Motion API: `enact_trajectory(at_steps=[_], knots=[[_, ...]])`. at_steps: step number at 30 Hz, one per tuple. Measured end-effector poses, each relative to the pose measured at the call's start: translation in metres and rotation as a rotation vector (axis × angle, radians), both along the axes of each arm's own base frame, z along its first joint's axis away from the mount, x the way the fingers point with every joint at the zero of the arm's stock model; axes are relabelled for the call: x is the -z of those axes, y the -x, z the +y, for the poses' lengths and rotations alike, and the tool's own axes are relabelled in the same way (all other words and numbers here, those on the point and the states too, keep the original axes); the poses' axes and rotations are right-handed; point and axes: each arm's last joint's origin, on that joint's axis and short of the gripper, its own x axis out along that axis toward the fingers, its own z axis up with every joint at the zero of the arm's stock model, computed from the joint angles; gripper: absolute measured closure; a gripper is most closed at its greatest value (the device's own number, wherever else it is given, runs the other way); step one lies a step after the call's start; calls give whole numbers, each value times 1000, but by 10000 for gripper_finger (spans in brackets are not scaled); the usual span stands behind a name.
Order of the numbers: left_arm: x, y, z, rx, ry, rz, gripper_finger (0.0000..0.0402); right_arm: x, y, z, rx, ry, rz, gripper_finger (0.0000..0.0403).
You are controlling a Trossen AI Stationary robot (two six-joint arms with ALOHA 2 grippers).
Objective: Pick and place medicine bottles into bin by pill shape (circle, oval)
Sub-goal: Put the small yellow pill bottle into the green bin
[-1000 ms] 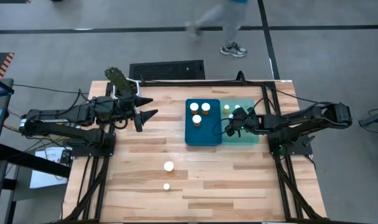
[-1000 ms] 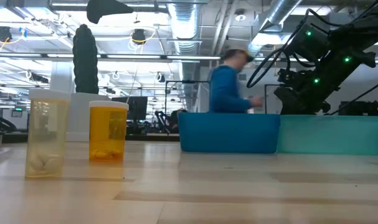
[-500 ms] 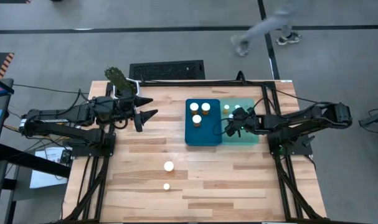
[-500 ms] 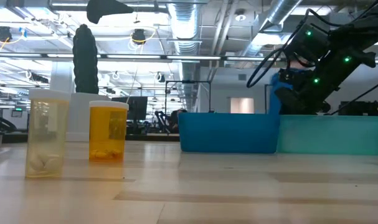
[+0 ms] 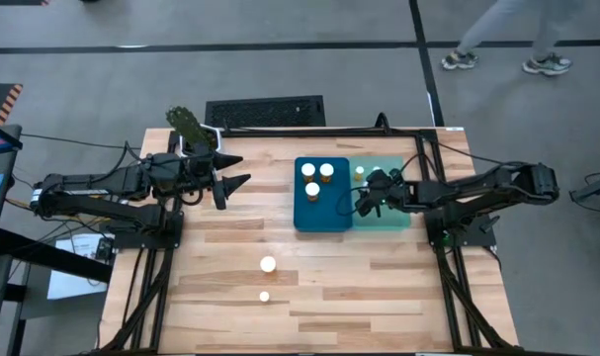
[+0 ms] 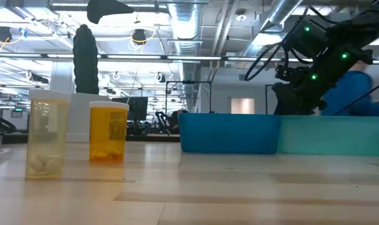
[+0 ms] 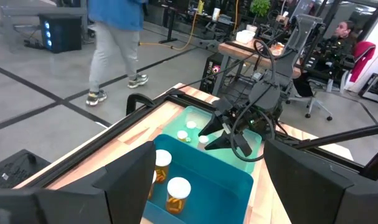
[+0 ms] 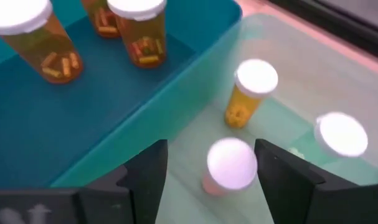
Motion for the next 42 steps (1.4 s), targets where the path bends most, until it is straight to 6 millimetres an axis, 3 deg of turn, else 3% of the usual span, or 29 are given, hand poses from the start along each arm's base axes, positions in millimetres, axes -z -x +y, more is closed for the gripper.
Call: enact_trajectory(at_steps=[11,16,20,26,31,37,42], knots=[[0,0,0,0,1,0,110,-16,-7,-5,-15,23,53,154],[0,0,0,0,1,-1,110,-40,-16,-6,-48,53,42,154],[0,0,0,1,9,-3,110,-74,-27,-3,-114,71,26,154],[0,0,-1,30,21,-6,110,-125,-40,19,-249,124,-20,154],[0,0,-1,29,26,-8,110,-157,-48,43,-326,118,-159,154],[0,0,-1,28,40,-13,110,-166,-57,80,-414,70,-321,154],[0,-1,-2,77,57,-15,110,-150,-76,111,-452,46,-354,154]])
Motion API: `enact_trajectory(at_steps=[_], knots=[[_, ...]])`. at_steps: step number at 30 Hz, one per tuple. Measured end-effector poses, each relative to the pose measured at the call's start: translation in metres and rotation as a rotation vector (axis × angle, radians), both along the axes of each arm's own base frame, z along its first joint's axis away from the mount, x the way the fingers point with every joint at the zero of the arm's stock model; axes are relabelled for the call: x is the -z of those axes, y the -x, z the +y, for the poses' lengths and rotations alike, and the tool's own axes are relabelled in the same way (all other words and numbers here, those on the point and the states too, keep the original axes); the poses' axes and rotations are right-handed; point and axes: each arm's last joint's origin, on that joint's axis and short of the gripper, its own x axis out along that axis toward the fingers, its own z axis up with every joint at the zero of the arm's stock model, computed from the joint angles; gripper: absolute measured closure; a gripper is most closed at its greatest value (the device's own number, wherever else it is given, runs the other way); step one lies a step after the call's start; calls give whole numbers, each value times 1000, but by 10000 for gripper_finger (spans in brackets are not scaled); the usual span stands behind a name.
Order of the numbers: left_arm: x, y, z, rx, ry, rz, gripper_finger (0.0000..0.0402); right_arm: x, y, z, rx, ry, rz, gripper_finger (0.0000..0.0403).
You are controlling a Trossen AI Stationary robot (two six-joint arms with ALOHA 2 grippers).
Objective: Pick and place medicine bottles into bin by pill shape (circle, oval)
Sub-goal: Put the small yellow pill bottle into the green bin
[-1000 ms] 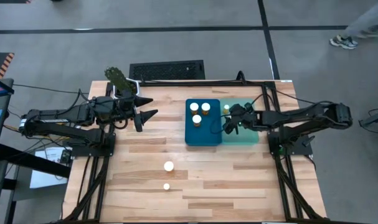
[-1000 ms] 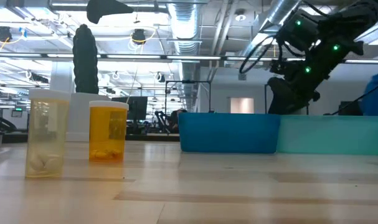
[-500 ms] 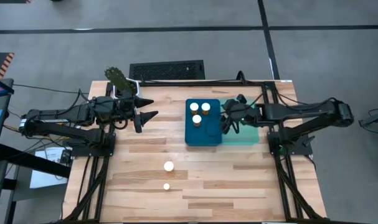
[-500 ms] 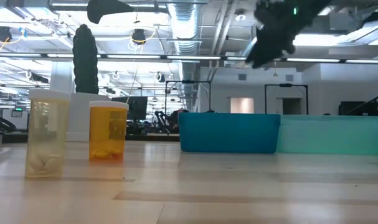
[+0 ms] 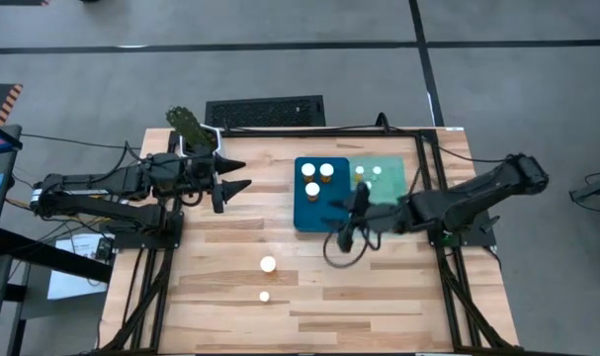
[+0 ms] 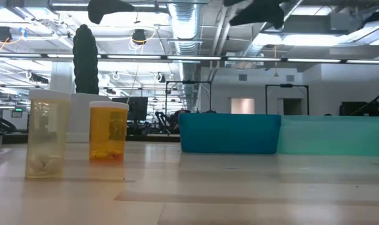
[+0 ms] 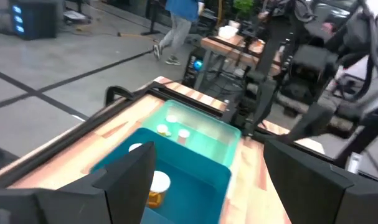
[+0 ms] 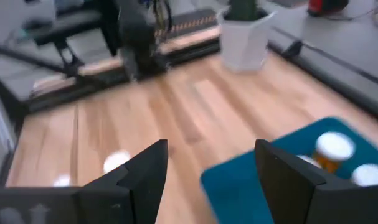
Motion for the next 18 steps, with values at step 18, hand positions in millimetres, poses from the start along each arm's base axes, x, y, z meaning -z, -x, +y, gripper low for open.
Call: enact_trajectory(at_steps=[18], knots=[[0,0,-1,26,11,1,110,47,-120,96,-189,64,38,154]])
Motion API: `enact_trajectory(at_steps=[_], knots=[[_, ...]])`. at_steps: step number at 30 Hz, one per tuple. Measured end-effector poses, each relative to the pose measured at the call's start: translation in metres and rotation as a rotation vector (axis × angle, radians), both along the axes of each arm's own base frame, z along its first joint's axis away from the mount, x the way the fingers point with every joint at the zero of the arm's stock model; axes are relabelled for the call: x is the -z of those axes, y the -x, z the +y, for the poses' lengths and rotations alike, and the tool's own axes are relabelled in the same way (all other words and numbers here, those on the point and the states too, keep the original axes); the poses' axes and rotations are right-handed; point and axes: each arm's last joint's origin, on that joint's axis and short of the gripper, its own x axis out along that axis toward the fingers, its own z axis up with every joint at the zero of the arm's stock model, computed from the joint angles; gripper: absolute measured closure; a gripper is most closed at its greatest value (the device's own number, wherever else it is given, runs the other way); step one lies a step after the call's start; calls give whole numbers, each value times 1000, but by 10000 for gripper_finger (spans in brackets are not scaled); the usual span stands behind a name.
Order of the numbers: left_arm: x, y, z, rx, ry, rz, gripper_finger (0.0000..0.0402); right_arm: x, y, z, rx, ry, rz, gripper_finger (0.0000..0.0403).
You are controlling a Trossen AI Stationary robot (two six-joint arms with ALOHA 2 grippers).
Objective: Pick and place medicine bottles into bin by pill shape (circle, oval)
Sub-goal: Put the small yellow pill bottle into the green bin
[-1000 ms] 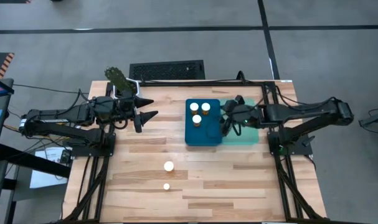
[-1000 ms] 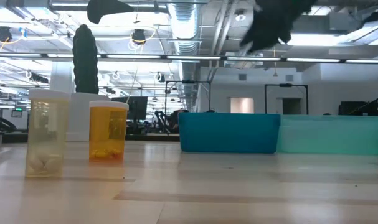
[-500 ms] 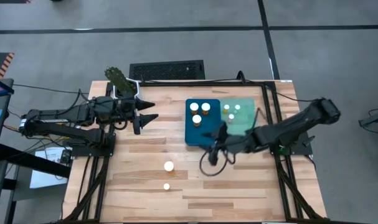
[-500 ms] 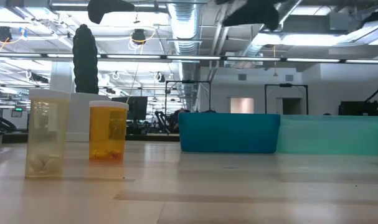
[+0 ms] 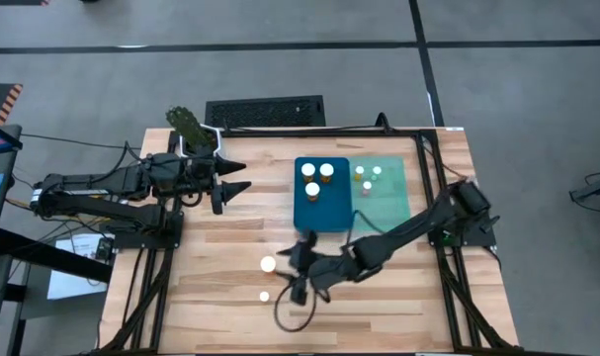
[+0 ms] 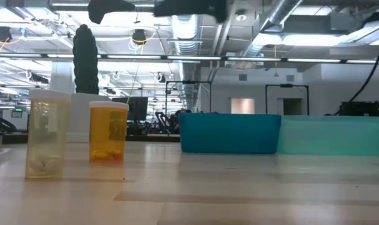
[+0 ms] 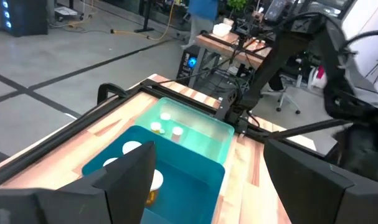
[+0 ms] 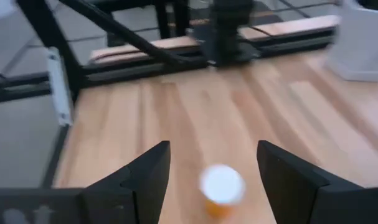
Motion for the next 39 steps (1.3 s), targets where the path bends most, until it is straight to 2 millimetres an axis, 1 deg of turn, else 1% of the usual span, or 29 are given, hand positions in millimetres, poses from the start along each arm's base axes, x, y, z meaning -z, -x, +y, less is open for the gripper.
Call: enact_trajectory(at_steps=[6,9,14,17,20,23,27,39], knots=[[0,0,0,0,-7,6,110,15,-36,19,-94,-38,16,154],[1,0,0,1,-8,8,110,19,-47,29,-123,-51,9,154],[1,0,0,7,-6,9,110,27,-58,48,-150,-60,5,154],[1,0,-1,24,4,8,110,30,-61,57,-153,-87,-1,154],[1,0,-1,32,7,11,110,39,-63,62,-138,-108,16,154],[2,0,-1,46,10,16,110,44,-64,68,-126,-149,7,154],[2,0,-2,76,17,24,110,51,-64,70,-109,-154,15,154],[6,1,-2,82,-6,71,110,54,-62,71,-114,-127,48,154]])
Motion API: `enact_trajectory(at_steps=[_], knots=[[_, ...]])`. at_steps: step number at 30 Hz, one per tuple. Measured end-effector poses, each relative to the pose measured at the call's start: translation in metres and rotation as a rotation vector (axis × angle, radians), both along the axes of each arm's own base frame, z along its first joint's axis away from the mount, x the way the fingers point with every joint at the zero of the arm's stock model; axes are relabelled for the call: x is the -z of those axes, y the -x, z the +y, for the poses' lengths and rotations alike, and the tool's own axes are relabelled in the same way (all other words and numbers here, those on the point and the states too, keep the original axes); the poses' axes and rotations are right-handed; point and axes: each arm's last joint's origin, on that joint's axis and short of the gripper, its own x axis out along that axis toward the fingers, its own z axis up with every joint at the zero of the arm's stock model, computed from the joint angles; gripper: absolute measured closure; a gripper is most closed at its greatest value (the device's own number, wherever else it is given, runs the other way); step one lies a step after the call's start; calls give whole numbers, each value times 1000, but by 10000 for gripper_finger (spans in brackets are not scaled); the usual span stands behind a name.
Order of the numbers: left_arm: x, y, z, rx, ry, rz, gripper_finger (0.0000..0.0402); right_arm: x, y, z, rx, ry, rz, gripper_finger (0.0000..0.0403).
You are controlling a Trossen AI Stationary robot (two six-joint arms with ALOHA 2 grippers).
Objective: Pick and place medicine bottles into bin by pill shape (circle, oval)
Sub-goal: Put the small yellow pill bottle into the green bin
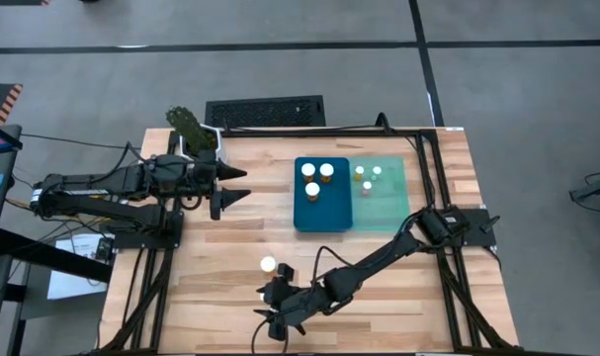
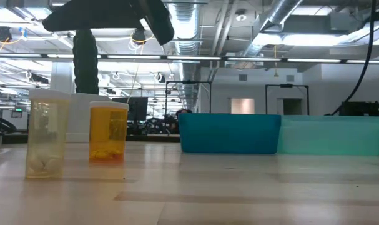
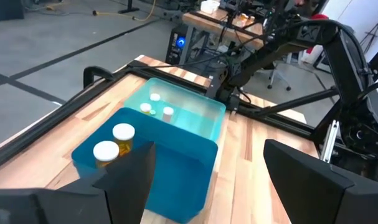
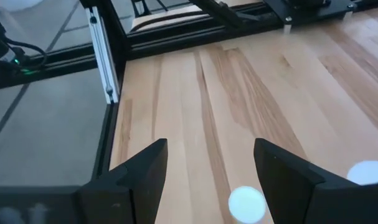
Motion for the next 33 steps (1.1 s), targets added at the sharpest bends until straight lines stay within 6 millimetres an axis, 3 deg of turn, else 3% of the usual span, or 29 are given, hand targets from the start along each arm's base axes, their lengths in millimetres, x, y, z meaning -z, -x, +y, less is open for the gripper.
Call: enact_trajectory(at_steps=[10,21,27,33], knots=[[2,1,0,1,-4,24,110,15,7,-3,-2,56,100,154],[4,1,0,3,-15,44,110,12,-5,-22,14,97,72,154],[4,1,0,2,-15,50,110,12,-4,-22,16,102,73,154],[5,1,0,2,-15,56,110,44,-9,-19,23,87,111,154]])
